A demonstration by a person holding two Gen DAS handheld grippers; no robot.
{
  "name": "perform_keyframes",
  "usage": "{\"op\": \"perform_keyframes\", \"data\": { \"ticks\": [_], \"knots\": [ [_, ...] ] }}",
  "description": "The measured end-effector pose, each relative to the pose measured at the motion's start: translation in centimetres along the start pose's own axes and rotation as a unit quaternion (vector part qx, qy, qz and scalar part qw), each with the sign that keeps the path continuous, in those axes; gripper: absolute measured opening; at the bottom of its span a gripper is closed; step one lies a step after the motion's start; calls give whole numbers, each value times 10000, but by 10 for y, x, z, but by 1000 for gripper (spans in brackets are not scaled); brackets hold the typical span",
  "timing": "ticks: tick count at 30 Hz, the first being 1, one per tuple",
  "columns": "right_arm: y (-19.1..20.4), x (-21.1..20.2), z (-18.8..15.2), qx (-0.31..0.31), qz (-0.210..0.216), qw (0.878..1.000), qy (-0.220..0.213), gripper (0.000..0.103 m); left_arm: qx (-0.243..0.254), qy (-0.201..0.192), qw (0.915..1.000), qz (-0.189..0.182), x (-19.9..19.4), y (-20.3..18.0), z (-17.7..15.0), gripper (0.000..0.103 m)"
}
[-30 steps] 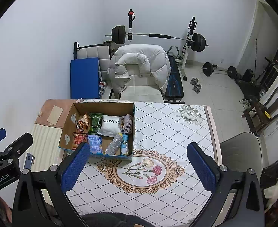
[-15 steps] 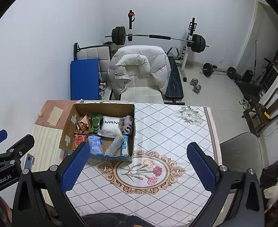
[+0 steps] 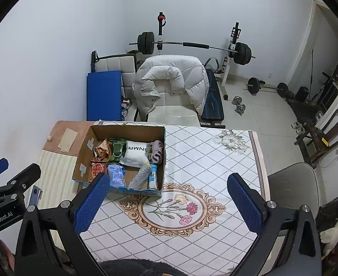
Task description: Organize soft objects
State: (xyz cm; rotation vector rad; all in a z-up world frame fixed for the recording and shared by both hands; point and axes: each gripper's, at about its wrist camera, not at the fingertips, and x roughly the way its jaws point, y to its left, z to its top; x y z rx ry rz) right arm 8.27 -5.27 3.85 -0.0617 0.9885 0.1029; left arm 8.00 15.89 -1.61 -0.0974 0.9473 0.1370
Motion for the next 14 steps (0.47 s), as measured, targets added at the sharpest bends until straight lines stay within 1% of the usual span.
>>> {"op": "perform_keyframes", "data": {
  "ticks": [8, 14],
  "knots": [
    [1, 0, -1, -12, 5, 10000, -8, 103, 7, 3, 10000, 7, 0, 1, 0, 103],
    [4, 0, -3, -32, 38, 10000, -2, 103, -37, -92, 9999, 72, -3, 4, -6, 103]
  ]
}}
